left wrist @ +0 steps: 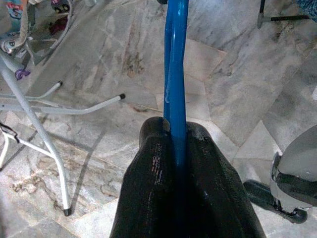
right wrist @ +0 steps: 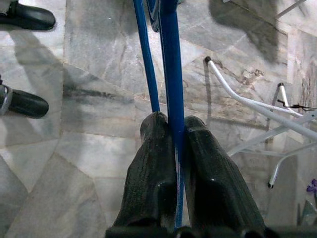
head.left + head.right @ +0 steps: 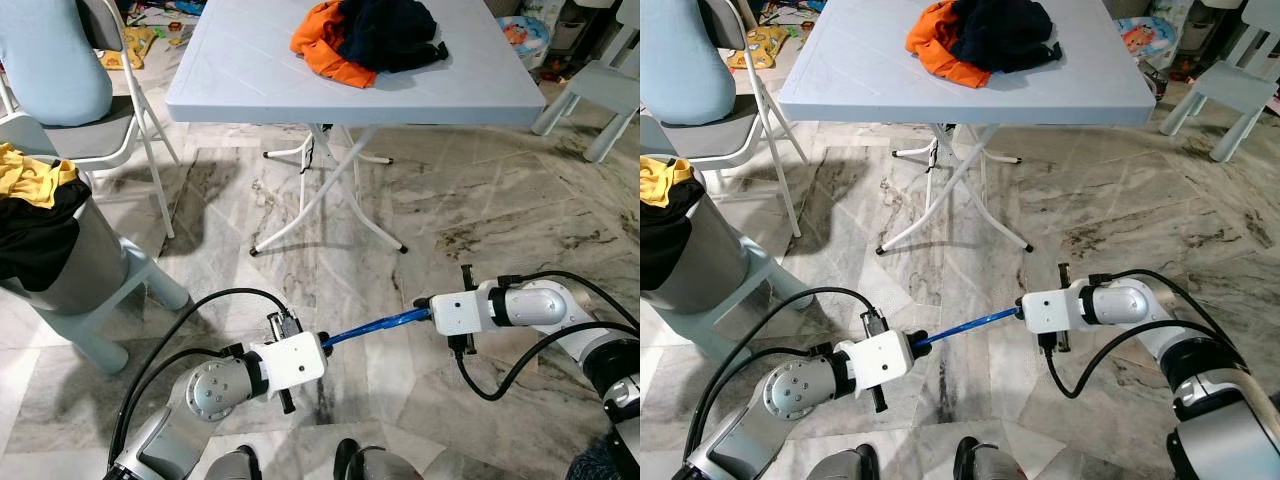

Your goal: Hang hanger

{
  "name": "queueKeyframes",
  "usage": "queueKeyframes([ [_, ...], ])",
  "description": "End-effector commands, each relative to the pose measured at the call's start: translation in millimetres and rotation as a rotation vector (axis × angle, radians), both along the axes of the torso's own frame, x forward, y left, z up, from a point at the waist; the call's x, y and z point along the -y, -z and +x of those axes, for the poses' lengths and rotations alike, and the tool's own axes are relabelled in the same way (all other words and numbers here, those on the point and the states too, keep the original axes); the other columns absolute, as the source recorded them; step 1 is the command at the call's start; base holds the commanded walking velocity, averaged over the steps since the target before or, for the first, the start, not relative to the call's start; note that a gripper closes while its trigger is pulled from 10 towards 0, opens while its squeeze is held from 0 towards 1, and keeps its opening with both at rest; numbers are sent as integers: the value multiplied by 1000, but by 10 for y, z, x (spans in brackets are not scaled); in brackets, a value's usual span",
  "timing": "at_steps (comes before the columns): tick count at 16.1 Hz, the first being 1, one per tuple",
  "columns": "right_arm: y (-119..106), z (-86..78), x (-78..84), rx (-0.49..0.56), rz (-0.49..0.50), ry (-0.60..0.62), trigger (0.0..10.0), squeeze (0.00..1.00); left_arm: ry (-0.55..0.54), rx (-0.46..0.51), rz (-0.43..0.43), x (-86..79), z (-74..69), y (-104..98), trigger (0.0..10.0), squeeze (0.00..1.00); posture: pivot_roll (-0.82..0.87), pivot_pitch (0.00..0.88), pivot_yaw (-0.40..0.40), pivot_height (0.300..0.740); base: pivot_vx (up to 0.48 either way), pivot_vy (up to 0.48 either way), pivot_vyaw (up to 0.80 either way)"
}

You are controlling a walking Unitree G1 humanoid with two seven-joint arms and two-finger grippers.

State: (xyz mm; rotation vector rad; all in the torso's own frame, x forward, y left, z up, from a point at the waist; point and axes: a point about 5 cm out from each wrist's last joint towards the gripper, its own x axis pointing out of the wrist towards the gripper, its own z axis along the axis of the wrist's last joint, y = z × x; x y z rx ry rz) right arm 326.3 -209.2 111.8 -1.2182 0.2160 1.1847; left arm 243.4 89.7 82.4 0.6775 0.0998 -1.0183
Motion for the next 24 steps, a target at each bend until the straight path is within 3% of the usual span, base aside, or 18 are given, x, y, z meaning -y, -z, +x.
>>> queueKeyframes([
  [1,17,-17,-1,-12,33,8,0,0,41,-15,3,66,-59,34,10000,0,-3,168,-64,740,0,0,0],
  [3,19,-19,11,-16,29,13,0,0,4,-11,0,32,-35,47,10000,0,-3,170,-62,740,0,0,0],
  [4,18,-18,23,-13,27,19,0,0,-58,3,-24,-12,22,44,10000,1000,-3,170,-62,740,0,0,0],
  [6,12,13,70,27,-4,55,0,0,-126,41,-68,-67,111,2,10000,1000,-2,169,-64,740,0,0,0],
  [9,-32,163,125,131,-14,216,0,0,-154,71,-128,-80,162,-91,10000,1000,-3,168,-64,740,0,0,0],
  [10,-22,180,125,161,-55,217,0,0,-154,89,-140,-66,164,-114,10000,1000,-3,168,-64,740,0,0,0],
  [16,6,226,174,195,-87,296,0,0,-225,126,-236,-62,245,-233,10000,1000,3,173,-57,740,0,0,0],
  [17,-61,253,224,189,-22,359,0,0,-325,139,-318,-102,299,-306,10000,1000,-7,187,-54,740,0,0,0],
  [19,-186,300,348,152,153,523,0,0,-510,176,-401,-213,353,-348,10000,1000,-30,209,-47,740,0,0,0],
  [21,-181,291,510,79,265,692,0,0,-595,186,-444,-271,363,-344,10000,1000,-34,212,-44,740,0,0,0],
  [24,-47,207,710,8,336,896,0,0,-675,208,-521,-284,377,-411,10000,1000,-32,216,-42,740,0,0,0],
])
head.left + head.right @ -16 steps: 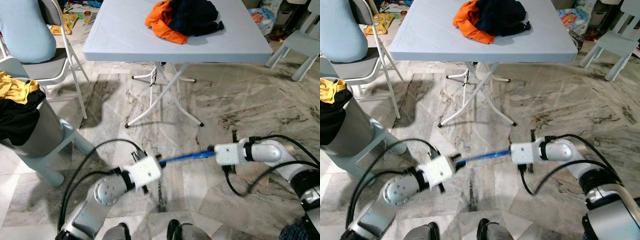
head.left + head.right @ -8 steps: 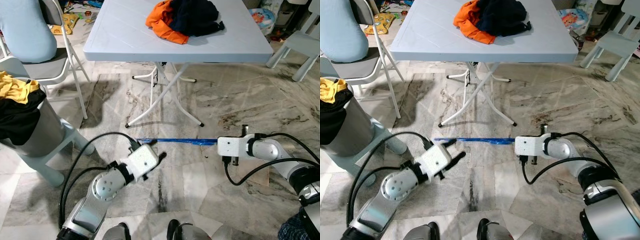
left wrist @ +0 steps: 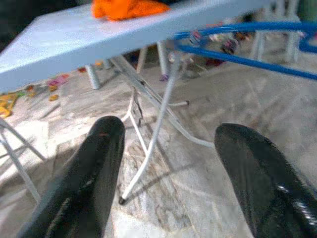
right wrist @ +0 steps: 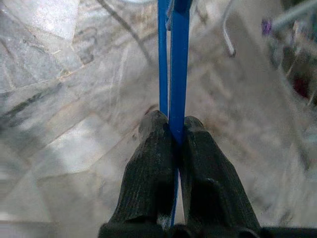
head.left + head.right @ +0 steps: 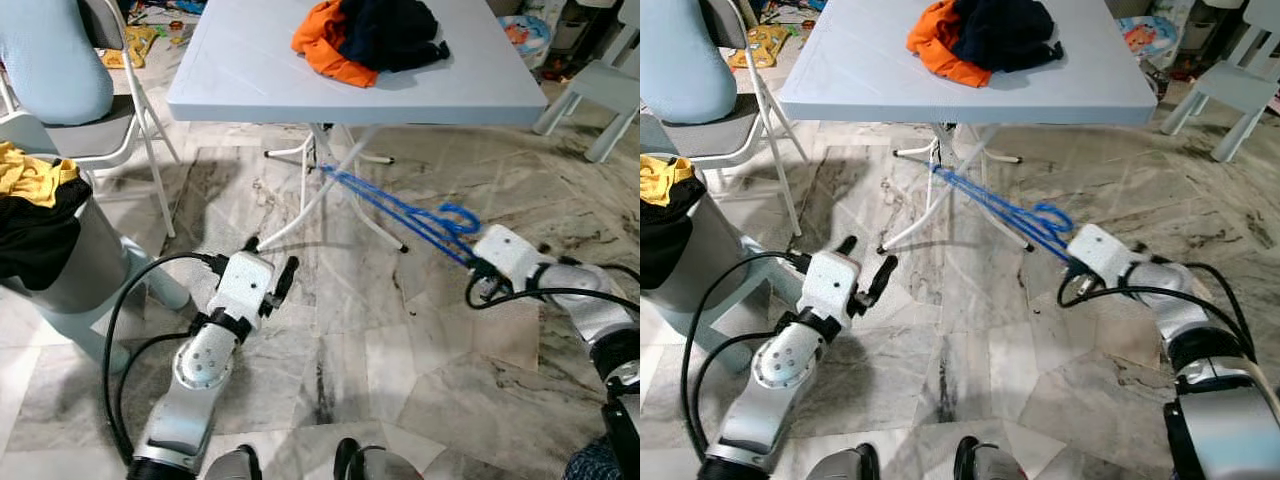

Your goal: Hang hanger

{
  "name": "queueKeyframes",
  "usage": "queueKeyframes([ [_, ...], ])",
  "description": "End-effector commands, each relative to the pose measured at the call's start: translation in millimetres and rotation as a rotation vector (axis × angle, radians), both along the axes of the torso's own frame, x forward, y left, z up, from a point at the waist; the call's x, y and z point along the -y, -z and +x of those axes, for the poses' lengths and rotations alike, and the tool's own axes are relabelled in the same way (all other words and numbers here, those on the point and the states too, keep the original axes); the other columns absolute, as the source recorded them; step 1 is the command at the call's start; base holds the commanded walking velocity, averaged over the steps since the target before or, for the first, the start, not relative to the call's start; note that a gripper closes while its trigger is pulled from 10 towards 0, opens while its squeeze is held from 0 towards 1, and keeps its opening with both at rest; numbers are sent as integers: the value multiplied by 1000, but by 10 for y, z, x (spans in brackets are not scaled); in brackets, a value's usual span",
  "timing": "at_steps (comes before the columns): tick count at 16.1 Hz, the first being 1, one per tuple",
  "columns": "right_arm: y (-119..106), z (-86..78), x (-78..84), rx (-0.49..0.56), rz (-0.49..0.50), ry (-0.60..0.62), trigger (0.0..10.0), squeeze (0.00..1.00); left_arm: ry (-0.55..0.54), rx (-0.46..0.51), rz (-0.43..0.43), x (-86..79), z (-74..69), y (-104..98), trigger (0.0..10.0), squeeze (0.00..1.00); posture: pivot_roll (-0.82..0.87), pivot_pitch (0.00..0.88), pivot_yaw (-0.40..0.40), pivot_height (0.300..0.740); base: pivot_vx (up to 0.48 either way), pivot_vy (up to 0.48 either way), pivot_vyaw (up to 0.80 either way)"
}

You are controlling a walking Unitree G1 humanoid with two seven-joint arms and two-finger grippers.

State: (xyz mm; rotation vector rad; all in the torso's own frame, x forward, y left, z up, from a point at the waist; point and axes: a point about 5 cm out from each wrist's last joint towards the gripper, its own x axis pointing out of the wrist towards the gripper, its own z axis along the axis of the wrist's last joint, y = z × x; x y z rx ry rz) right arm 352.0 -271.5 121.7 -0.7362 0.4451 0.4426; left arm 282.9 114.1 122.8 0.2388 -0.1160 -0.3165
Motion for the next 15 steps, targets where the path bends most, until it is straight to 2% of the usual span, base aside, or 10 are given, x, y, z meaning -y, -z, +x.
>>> queueKeyframes([
  [1,78,-67,102,-20,37,75,0,0,-48,0,-13,-50,-17,-5,10000,1000,-32,216,-42,740,0,0,0],
  [2,93,-78,116,1,64,111,0,0,-66,2,-32,-59,-21,-15,10000,1000,-31,217,-45,740,0,0,0],
  [4,159,-122,105,42,180,202,0,0,-120,12,-81,-115,-40,-41,10000,1000,-26,217,-46,740,0,0,0],
  [6,257,-222,-2,82,294,273,0,0,-222,-10,-149,-230,-56,-13,10000,1000,-28,211,-45,740,0,0,0],
  [9,238,-278,-57,183,327,344,0,0,-236,-78,-207,-252,-69,33,10000,1000,-31,212,-45,740,0,0,0],
  [10,233,-324,-74,207,330,398,0,0,-232,-78,-209,-248,-74,31,10000,184,-30,211,-46,740,0,0,0],
  [11,251,-385,-83,204,339,460,0,0,-231,-82,-207,-238,-83,40,10000,0,-27,209,-49,740,0,0,0],
  [12,284,-451,-111,207,346,505,314,0,-241,-100,-231,-237,-94,62,10000,0,-28,205,-53,740,0,0,0],
  [14,397,-579,-174,202,356,596,10000,0,-228,-124,-269,-208,-104,81,10000,0,-29,203,-53,740,0,0,0],
  [15,422,-624,-219,204,359,611,10000,0,-218,-131,-273,-190,-109,82,10000,0,-29,203,-53,740,0,0,0],
])
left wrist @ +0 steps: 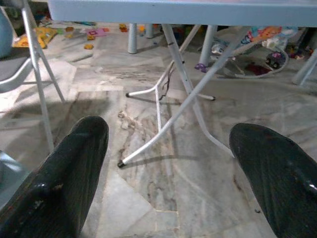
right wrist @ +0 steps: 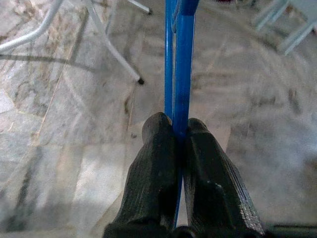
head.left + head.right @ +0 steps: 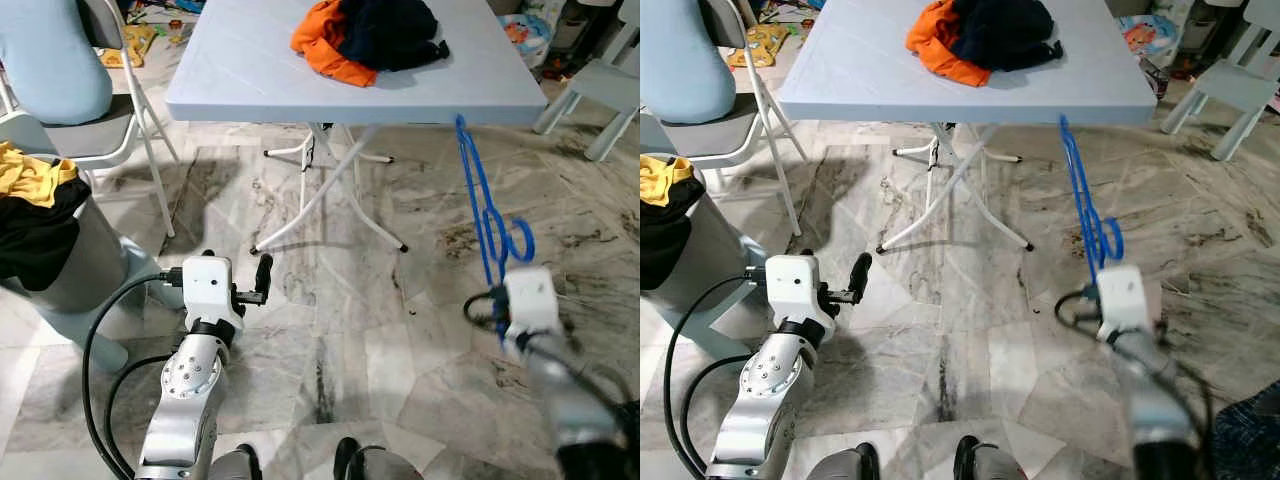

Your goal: Hang hanger

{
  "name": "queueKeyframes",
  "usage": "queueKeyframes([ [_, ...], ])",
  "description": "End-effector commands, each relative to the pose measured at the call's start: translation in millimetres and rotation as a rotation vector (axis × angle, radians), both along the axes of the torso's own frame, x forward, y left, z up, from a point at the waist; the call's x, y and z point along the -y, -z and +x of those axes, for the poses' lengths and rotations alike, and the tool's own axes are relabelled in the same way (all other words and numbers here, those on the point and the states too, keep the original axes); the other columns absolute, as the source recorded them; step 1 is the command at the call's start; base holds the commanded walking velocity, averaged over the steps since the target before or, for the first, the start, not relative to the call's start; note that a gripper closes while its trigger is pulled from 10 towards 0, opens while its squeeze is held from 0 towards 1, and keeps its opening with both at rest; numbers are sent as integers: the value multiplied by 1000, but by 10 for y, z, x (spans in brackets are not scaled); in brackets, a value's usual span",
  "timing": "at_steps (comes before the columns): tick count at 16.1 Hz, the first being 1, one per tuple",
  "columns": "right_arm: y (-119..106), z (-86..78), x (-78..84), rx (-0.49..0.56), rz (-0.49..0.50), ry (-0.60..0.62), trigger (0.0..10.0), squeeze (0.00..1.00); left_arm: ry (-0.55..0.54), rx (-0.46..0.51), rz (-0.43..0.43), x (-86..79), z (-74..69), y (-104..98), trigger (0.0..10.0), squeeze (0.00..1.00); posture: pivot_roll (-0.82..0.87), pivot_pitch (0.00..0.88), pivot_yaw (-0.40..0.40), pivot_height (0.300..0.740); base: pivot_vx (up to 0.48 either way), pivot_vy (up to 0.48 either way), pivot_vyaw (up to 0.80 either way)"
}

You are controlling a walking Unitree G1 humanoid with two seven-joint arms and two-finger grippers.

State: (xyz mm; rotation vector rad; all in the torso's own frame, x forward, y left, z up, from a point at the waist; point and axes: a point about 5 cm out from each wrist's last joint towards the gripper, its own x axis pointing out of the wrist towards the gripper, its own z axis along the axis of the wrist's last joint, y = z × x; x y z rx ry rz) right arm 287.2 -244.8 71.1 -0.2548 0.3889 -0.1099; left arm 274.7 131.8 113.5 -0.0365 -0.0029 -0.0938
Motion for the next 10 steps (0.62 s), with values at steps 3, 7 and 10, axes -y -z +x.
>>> queueKeyframes([
  [3,-28,-113,-161,-11,48,54,10000,0,42,-15,-26,49,-34,-1,10000,0,-37,213,-39,740,0,0,-179],
  [7,-53,-137,-220,-13,78,79,10000,0,56,-32,-41,70,-14,-3,10000,0,-41,223,-37,740,0,0,-800],
  [10,-115,-103,-235,-11,83,89,10000,0,66,-40,-46,76,-16,0,10000,0,-41,227,-41,740,0,275,-800],
])
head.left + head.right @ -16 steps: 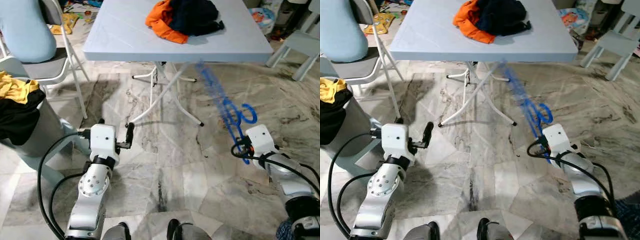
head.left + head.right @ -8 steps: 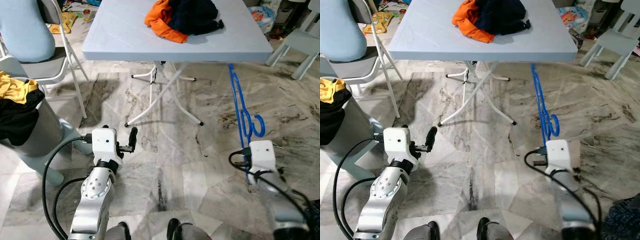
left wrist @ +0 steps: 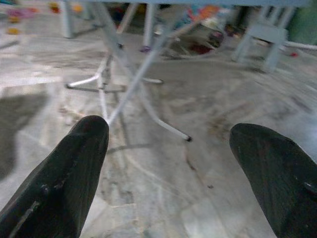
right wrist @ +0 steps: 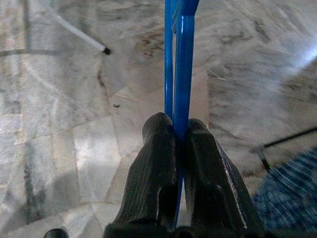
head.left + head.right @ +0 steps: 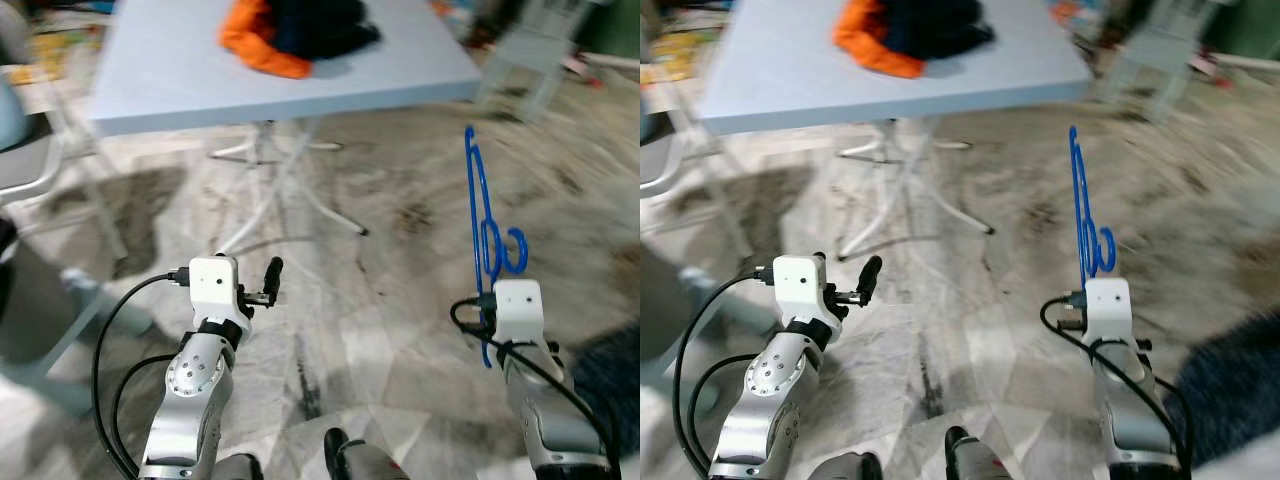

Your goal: Hang hanger

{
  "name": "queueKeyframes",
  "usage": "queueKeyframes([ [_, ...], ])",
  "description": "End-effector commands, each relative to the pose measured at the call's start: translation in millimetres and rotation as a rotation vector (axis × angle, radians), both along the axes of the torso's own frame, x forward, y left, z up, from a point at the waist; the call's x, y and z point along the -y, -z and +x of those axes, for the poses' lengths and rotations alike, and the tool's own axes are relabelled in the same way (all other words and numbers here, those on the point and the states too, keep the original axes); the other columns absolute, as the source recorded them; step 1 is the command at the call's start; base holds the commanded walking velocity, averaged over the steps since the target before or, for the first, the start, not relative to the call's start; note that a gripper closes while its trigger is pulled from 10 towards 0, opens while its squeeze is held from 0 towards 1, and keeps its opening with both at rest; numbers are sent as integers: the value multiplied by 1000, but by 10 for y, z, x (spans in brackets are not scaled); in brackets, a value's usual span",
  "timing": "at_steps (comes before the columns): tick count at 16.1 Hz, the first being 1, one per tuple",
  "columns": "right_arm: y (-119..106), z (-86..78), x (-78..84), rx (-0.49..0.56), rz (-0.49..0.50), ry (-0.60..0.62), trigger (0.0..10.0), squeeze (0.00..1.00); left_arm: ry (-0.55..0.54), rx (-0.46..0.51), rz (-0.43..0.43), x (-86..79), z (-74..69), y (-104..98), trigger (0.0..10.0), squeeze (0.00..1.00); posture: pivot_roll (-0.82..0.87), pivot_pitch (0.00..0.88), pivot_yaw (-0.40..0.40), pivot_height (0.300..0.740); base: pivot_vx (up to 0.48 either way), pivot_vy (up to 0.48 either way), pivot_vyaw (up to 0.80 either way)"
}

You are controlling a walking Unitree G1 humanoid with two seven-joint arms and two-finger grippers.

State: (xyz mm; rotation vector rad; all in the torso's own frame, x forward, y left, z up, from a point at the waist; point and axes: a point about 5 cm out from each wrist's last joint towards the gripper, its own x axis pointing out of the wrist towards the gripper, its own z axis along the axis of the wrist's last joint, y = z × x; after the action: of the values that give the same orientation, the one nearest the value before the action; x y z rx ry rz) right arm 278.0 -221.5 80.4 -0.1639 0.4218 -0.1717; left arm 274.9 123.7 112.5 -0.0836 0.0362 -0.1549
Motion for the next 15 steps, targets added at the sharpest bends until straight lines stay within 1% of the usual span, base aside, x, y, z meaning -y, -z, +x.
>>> queueKeyframes([
  [1,-35,-8,-6,12,9,11,10000,0,7,-3,-3,-3,-17,-9,10000,0,-41,227,-42,740,0,277,-800],
  [7,-36,-3,-39,6,13,8,10000,0,27,-20,-12,11,-10,1,10000,0,-42,228,-41,740,0,370,-800],
  [15,-54,18,-70,18,10,15,10000,0,50,-34,-15,34,-1,9,10000,0,-41,221,-40,740,0,480,-800],
])
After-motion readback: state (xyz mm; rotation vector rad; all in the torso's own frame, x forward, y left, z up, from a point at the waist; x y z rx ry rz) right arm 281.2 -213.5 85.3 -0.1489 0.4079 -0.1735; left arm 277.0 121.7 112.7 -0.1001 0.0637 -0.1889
